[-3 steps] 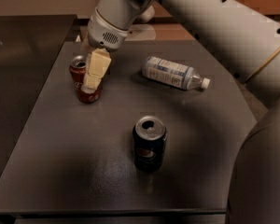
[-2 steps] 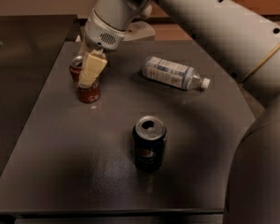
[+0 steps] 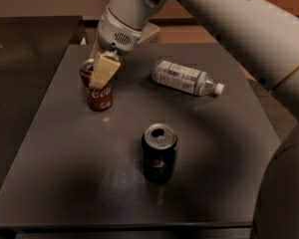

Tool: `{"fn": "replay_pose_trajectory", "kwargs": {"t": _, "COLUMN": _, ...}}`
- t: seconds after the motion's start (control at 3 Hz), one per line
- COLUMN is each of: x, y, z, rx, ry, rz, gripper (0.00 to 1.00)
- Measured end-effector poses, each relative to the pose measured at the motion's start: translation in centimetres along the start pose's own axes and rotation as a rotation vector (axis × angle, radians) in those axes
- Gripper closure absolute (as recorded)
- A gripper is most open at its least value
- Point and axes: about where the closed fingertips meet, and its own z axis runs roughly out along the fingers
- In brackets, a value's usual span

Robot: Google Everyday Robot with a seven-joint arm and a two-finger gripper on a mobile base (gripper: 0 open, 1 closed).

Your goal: Move coke can near pepsi can

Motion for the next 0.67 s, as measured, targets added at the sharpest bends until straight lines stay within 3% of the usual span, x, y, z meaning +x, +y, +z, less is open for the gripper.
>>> {"fn": "replay_pose_trajectory", "kwargs": {"t": 0.33, "x": 1.4, "y": 1.8, "z": -2.6, "rx": 0.011, "ry": 0.011, "rz": -0.004, "gripper": 1.00}}
{"fn": "replay_pose_trajectory", "kwargs": {"t": 0.67, "x": 3.1, "y": 3.6, "z": -5.1, "rx": 0.025, "ry": 0.028, "rz": -0.017, "gripper": 1.00}}
